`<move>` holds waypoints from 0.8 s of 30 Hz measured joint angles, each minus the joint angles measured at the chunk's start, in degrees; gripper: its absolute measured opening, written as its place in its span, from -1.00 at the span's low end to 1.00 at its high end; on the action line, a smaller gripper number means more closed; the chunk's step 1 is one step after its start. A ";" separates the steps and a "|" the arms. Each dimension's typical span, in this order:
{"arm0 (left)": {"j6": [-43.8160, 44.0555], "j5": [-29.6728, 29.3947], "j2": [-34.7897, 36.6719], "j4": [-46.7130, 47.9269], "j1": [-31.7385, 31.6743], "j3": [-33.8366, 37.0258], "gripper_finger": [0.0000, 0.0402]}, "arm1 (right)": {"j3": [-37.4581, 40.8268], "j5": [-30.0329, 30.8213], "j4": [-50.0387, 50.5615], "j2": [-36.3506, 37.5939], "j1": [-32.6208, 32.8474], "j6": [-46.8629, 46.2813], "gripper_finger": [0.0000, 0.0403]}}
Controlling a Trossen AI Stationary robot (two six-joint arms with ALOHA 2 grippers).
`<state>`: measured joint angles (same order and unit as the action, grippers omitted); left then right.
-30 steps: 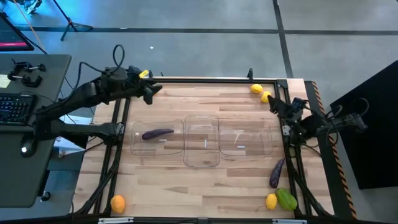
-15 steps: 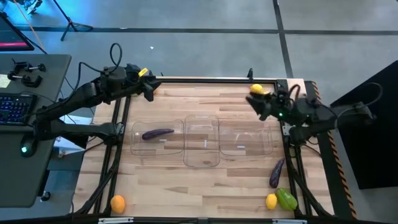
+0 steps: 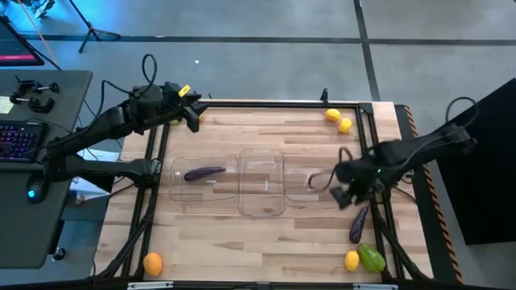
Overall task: Sort produce into baskets
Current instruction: Put the eggplant into the left transparent bin
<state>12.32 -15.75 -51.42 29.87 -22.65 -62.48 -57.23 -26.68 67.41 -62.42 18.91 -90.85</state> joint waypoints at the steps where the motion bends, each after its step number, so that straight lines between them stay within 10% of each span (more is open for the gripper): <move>1: -0.02 0.02 0.00 0.06 0.00 0.00 0.03 | 1.15 -1.89 -1.58 -0.58 1.48 -1.36 0.41; 12: -0.61 0.13 0.00 0.07 0.00 0.00 0.03 | 11.48 -3.48 -10.35 -1.77 15.34 -20.63 0.41; 24: -0.52 0.15 0.00 -0.13 0.00 0.00 0.03 | 17.30 12.77 -17.39 -1.77 25.04 -28.85 0.41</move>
<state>11.79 -15.59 -51.42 29.74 -22.65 -62.48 -39.92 -13.91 50.01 -64.18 43.95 -119.70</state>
